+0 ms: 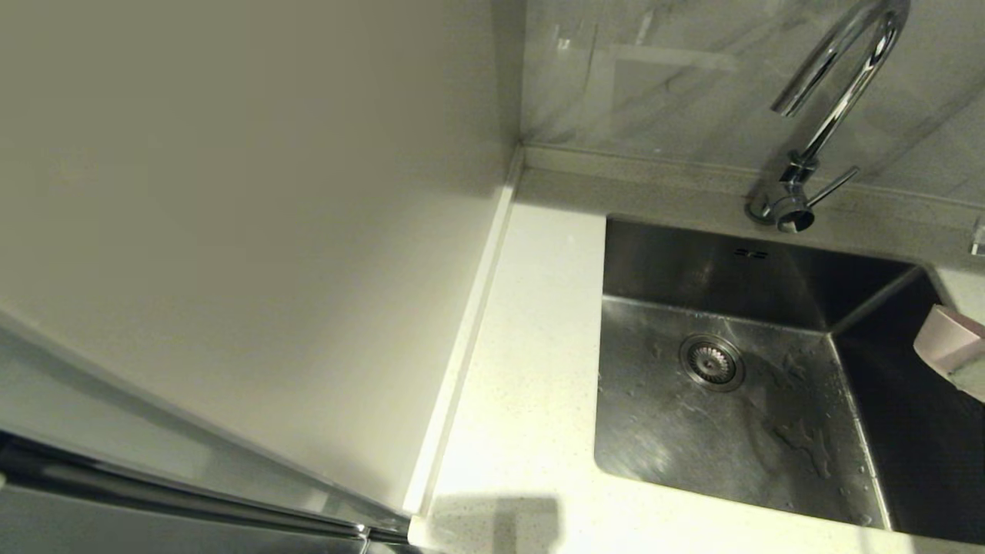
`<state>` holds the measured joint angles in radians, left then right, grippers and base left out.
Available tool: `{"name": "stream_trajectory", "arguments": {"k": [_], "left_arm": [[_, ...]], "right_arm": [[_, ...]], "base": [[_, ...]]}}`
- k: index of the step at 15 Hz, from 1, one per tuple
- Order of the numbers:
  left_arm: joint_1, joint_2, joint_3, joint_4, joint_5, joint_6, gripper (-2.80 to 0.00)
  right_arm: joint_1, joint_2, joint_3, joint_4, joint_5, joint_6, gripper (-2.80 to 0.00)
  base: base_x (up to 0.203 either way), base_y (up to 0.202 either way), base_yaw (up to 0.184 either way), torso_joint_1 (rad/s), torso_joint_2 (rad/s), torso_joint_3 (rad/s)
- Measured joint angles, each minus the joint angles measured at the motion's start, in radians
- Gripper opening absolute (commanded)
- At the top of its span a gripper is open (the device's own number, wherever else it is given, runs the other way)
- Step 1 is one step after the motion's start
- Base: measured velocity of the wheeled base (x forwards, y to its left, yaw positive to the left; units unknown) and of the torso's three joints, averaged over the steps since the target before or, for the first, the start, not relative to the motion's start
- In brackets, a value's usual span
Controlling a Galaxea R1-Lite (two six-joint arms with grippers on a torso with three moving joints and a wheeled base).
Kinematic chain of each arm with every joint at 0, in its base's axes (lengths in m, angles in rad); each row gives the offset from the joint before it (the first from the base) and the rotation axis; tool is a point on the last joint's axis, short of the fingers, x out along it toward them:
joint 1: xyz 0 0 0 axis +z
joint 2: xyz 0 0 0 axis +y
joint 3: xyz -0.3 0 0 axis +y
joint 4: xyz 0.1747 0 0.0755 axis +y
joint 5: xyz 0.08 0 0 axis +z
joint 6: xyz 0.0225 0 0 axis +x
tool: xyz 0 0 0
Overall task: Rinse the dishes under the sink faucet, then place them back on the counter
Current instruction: Put a bowl into the sink
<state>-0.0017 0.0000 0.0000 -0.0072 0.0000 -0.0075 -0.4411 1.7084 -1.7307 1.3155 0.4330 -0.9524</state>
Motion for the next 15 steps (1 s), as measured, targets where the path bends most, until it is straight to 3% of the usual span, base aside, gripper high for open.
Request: {"name": "stream_trajectory", "arguments": {"k": [3, 8, 12, 15], "left_arm": [[0.000, 0.000, 0.000, 0.000, 0.000, 0.000, -2.80], [0.000, 0.000, 0.000, 0.000, 0.000, 0.000, -2.80], [0.000, 0.000, 0.000, 0.000, 0.000, 0.000, -2.80], [0.000, 0.000, 0.000, 0.000, 0.000, 0.000, -2.80]], "right_arm": [[-0.003, -0.019, 0.192, -0.190, 0.006, 0.006, -2.80], [0.036, -0.030, 0.694, -0.902, 0.029, 0.010, -2.80], [0.110, 0.079, 0.793, -1.348, 0.052, 0.011, -2.80], [0.162, 0.210, 0.762, -1.582, 0.024, 0.007, -2.80]], "base": [[0.000, 0.000, 0.000, 0.000, 0.00, 0.000], [0.000, 0.000, 0.000, 0.000, 0.00, 0.000], [0.000, 0.000, 0.000, 0.000, 0.00, 0.000], [0.000, 0.000, 0.000, 0.000, 0.00, 0.000]]}}
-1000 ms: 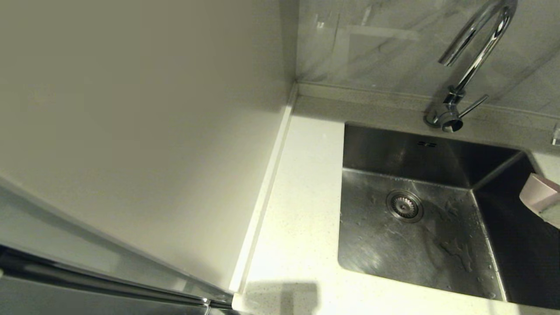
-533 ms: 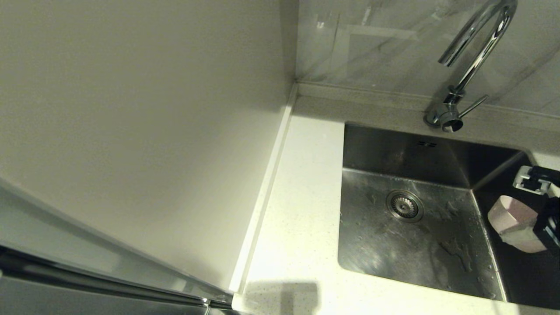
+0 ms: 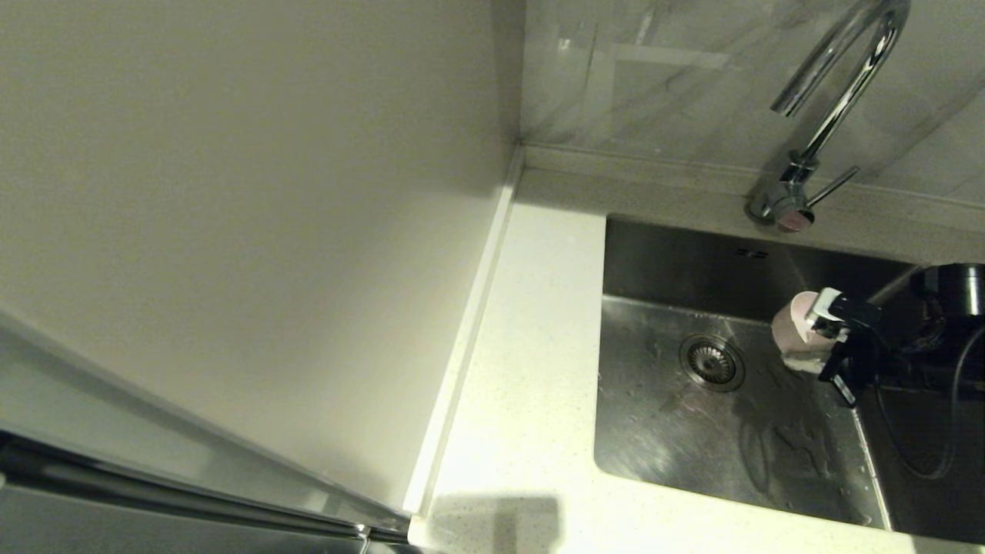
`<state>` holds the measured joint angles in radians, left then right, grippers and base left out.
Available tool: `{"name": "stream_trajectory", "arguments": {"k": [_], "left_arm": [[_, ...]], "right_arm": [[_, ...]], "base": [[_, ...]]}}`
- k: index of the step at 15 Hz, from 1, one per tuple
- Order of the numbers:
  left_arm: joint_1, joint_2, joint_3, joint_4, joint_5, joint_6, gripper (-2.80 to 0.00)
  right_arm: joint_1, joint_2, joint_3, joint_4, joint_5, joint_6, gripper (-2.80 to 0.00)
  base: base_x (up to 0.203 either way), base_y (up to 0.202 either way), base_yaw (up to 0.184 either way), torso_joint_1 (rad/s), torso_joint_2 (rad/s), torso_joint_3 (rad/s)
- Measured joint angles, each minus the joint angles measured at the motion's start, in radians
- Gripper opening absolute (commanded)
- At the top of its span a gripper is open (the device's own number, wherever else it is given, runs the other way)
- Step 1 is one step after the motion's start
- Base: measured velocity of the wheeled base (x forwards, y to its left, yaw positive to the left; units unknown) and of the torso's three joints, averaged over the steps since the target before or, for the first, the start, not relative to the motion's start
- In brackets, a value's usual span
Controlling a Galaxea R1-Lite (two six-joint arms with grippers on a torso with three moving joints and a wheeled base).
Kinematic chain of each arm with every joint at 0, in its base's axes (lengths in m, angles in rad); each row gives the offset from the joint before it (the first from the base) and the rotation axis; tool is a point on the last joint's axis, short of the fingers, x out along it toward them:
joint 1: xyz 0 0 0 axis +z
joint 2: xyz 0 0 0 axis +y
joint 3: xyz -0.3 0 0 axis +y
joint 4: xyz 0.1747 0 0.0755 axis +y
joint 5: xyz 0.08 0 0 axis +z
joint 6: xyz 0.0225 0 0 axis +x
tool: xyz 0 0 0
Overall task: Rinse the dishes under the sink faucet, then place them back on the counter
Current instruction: Put a bowl into the sink
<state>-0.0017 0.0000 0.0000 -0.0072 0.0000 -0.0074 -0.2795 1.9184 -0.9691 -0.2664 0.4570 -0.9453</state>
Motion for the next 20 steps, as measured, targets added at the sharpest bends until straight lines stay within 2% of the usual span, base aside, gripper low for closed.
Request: {"name": "stream_trajectory", "arguments": {"k": [2, 4, 7, 10, 12, 19, 20], "left_arm": [[0.000, 0.000, 0.000, 0.000, 0.000, 0.000, -2.80], [0.000, 0.000, 0.000, 0.000, 0.000, 0.000, -2.80], [0.000, 0.000, 0.000, 0.000, 0.000, 0.000, -2.80], [0.000, 0.000, 0.000, 0.000, 0.000, 0.000, -2.80], [0.000, 0.000, 0.000, 0.000, 0.000, 0.000, -2.80], [0.000, 0.000, 0.000, 0.000, 0.000, 0.000, -2.80], [0.000, 0.000, 0.000, 0.000, 0.000, 0.000, -2.80]], "right_arm": [[0.020, 0.092, -0.071, -0.045, -0.100, -0.004, -2.80], [0.029, 0.166, -0.157, 0.007, -0.230, -0.004, -2.80], [0.033, 0.253, -0.272, 0.058, -0.339, -0.004, -2.80], [0.041, 0.318, -0.356, 0.060, -0.381, -0.002, -2.80], [0.046, 0.357, -0.407, 0.061, -0.445, -0.002, -2.80], [0.046, 0.440, -0.485, 0.063, -0.507, 0.000, -2.80], [0.044, 0.445, -0.486, 0.063, -0.508, 0.000, 0.00]], "base": [[0.000, 0.000, 0.000, 0.000, 0.00, 0.000], [0.000, 0.000, 0.000, 0.000, 0.00, 0.000], [0.000, 0.000, 0.000, 0.000, 0.00, 0.000], [0.000, 0.000, 0.000, 0.000, 0.00, 0.000], [0.000, 0.000, 0.000, 0.000, 0.00, 0.000], [0.000, 0.000, 0.000, 0.000, 0.00, 0.000], [0.000, 0.000, 0.000, 0.000, 0.00, 0.000]]}}
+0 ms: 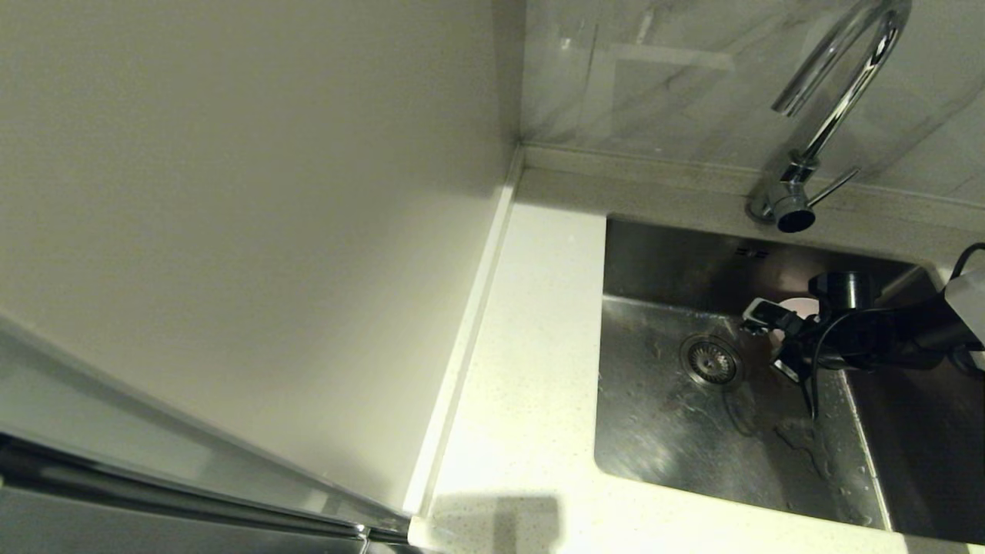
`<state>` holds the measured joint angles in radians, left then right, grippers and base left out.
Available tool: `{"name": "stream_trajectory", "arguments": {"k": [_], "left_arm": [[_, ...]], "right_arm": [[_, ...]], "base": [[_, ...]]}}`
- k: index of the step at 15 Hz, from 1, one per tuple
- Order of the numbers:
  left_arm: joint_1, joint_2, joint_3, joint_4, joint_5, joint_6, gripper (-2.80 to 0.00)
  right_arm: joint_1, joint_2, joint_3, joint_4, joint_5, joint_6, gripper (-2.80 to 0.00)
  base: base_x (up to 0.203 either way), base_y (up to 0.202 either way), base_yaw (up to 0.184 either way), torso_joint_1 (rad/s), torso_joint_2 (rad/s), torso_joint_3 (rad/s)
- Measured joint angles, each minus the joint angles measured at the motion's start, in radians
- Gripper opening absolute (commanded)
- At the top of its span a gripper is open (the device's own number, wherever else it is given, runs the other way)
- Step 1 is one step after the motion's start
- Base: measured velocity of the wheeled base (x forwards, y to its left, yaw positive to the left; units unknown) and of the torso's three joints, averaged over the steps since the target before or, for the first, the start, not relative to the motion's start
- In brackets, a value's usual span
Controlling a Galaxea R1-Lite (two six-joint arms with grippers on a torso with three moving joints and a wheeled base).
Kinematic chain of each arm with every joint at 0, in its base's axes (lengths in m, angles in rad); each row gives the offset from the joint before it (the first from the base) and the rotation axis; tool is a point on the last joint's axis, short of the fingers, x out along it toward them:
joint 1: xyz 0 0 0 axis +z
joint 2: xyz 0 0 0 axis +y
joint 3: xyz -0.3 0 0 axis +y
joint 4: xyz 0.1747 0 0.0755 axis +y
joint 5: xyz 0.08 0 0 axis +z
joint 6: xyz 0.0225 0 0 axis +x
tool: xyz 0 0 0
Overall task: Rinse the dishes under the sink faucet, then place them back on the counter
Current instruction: Put a bowl into the sink
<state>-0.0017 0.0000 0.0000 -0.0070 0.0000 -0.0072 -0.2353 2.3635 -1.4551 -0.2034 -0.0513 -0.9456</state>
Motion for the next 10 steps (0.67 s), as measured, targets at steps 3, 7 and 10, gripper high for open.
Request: {"name": "stream_trajectory", "arguments": {"k": [3, 7, 10], "left_arm": [[0.000, 0.000, 0.000, 0.000, 0.000, 0.000, -2.80], [0.000, 0.000, 0.000, 0.000, 0.000, 0.000, -2.80], [0.000, 0.000, 0.000, 0.000, 0.000, 0.000, -2.80]], "right_arm": [[-0.004, 0.014, -0.001, 0.001, -0.043, 0.000, 0.00], [-0.004, 0.034, -0.012, 0.000, -0.049, 0.001, 0.00], [-0.006, 0.001, -0.004, 0.019, -0.046, 0.035, 0.00]], "base": [[0.000, 0.000, 0.000, 0.000, 0.00, 0.000], [0.000, 0.000, 0.000, 0.000, 0.00, 0.000], [0.000, 0.000, 0.000, 0.000, 0.00, 0.000]]}}
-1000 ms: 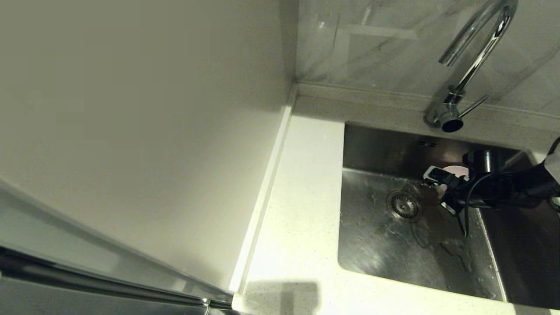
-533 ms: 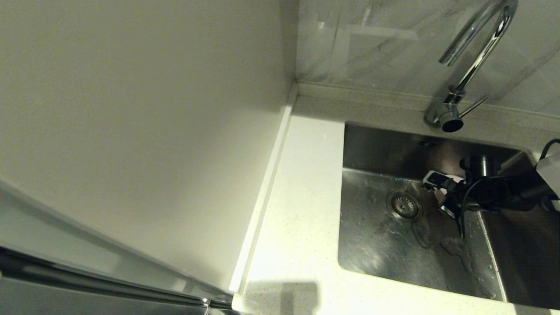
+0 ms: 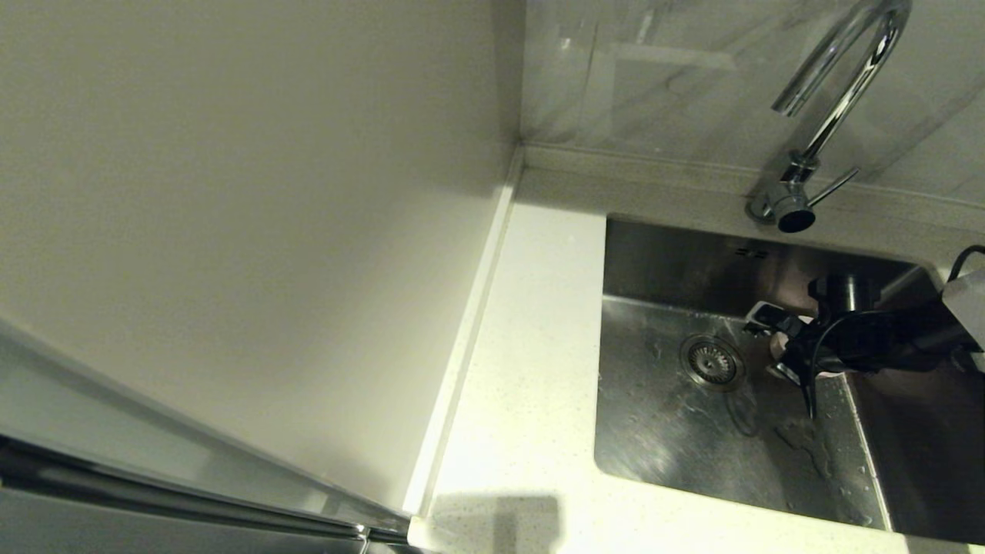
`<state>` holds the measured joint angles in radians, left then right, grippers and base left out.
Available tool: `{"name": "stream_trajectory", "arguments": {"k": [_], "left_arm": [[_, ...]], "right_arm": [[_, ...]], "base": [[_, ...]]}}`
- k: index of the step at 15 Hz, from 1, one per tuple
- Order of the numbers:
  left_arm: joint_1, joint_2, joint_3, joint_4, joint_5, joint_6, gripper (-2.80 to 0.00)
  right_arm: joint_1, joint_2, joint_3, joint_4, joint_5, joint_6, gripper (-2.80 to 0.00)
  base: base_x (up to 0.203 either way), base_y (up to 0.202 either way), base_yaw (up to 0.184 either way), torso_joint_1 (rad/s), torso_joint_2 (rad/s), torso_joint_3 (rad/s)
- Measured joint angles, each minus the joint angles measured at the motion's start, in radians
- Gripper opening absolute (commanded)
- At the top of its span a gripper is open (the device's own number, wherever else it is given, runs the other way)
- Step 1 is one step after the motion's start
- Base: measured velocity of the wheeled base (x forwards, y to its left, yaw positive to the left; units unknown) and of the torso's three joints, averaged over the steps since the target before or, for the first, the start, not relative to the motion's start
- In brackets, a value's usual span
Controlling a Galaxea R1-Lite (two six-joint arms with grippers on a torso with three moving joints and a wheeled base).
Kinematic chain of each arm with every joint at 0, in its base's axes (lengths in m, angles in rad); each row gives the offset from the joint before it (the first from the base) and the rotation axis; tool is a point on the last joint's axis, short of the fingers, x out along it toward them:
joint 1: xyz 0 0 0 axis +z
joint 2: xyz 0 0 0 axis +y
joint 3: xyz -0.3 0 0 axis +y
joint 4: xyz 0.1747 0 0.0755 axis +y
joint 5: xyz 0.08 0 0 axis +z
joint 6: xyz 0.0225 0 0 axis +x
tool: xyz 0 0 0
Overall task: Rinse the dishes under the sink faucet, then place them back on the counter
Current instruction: Put a bowl into the sink
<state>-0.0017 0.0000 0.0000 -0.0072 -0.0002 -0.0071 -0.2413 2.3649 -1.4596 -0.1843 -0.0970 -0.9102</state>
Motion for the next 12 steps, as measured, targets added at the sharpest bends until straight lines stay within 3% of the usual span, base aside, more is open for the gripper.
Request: {"name": "stream_trajectory", "arguments": {"k": [3, 6, 9, 12], "left_arm": [[0.000, 0.000, 0.000, 0.000, 0.000, 0.000, -2.80], [0.000, 0.000, 0.000, 0.000, 0.000, 0.000, -2.80], [0.000, 0.000, 0.000, 0.000, 0.000, -0.001, -2.80], [0.000, 0.000, 0.000, 0.000, 0.000, 0.000, -2.80]], "right_arm": [[-0.007, -0.114, 0.005, 0.121, 0.020, 0.114, 0.00], [-0.038, -0.293, 0.015, 0.336, 0.109, 0.210, 0.00], [-0.120, -0.471, 0.043, 0.450, 0.241, 0.250, 0.00], [-0.235, -0.585, -0.015, 0.571, 0.269, 0.255, 0.00]], "base": [[0.000, 0.000, 0.000, 0.000, 0.00, 0.000], [0.000, 0.000, 0.000, 0.000, 0.00, 0.000], [0.000, 0.000, 0.000, 0.000, 0.00, 0.000], [0.000, 0.000, 0.000, 0.000, 0.00, 0.000]]}}
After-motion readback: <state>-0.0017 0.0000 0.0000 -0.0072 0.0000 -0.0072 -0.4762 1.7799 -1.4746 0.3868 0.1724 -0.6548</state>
